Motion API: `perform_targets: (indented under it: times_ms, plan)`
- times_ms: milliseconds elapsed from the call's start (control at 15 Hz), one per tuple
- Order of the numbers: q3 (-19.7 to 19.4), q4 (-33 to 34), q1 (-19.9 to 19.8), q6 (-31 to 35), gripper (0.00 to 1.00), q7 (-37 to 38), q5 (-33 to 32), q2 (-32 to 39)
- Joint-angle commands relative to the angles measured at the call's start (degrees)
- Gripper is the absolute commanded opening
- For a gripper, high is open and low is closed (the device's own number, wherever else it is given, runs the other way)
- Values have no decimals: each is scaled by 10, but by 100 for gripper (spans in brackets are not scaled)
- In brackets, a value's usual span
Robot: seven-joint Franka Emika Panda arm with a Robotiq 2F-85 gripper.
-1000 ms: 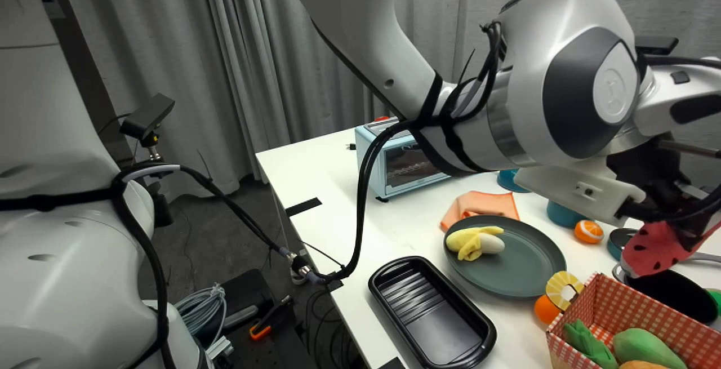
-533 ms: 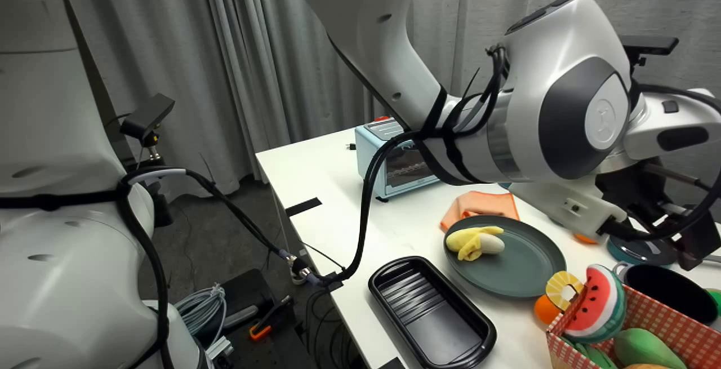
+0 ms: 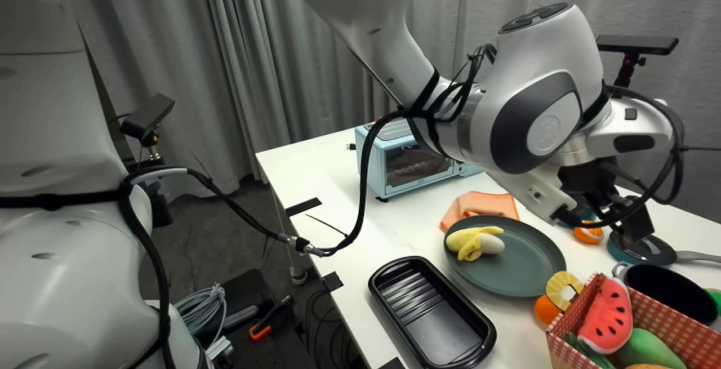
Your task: Get the objects from the black and grey trays and put them in the brown box
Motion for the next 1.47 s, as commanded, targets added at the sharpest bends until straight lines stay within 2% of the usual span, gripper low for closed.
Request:
perform_targets:
  times_ms: [0, 200, 667, 1000, 1400]
  plan:
    - [18, 13, 23, -33, 100, -66, 98, 11]
    - [31, 25, 40, -55, 100, -85, 134, 26]
    - [50, 81, 69, -83, 100, -95, 151, 99]
    - [77, 138, 61, -114, 100, -120, 192, 162]
    - [91, 179, 56, -148, 100, -137, 217, 213]
